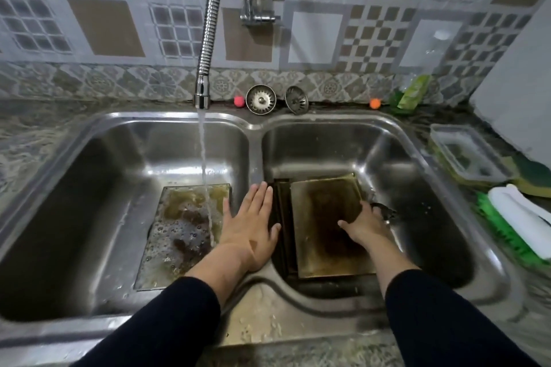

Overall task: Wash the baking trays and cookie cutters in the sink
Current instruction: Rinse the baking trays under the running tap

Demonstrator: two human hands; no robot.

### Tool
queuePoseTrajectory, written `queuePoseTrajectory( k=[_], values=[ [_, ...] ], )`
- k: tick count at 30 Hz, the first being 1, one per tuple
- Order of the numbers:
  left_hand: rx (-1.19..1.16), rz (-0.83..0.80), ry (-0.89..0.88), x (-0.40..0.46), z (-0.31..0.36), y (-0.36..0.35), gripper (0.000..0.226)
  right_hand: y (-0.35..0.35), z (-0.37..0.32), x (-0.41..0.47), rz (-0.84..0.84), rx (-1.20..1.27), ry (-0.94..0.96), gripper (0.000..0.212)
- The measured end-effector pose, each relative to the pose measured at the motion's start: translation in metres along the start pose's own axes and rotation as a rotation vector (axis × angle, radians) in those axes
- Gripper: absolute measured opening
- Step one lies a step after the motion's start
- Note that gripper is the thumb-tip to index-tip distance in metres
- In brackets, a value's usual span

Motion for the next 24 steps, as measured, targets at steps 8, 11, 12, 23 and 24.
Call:
queuePoseTrajectory(
  k=[8, 11, 12, 23, 24],
  values=[
    [-0.014, 0.019, 0.003, 0.005, -0.002, -0.003, 0.064, -0.022, -0.021, 0.012, -0.087, -0.216, -0.015, 0.082],
    [0.001, 0.018, -0.010, 0.007, -0.001, -0.002, 0.063, -0.020, -0.025, 0.011, -0.098, -0.228, -0.009, 0.080],
    [-0.002, 0.010, -0.015, 0.007, -0.001, -0.002, 0.063, -0.017, -0.028, 0.010, -0.088, -0.242, 0.000, 0.079],
    [-0.192, -0.084, -0.192, 0.017, -0.026, 0.019, 0.056, 0.007, -0.158, -0.054, -0.036, -0.292, 0.439, 0.052],
    [-0.285, -0.082, -0.167, 0.021, -0.039, 0.023, 0.053, 0.006, -0.176, -0.068, -0.006, -0.270, 0.510, 0.048]
  ],
)
Point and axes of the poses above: each hand's wrist, its own x-axis towards the middle knuckle, its own y-axis out of the back of the hand, z = x × y, the point moved 4 cm from there along x, towards the middle knuckle, and after that the axes turned 13 degrees about y, right-handed, at the moved point
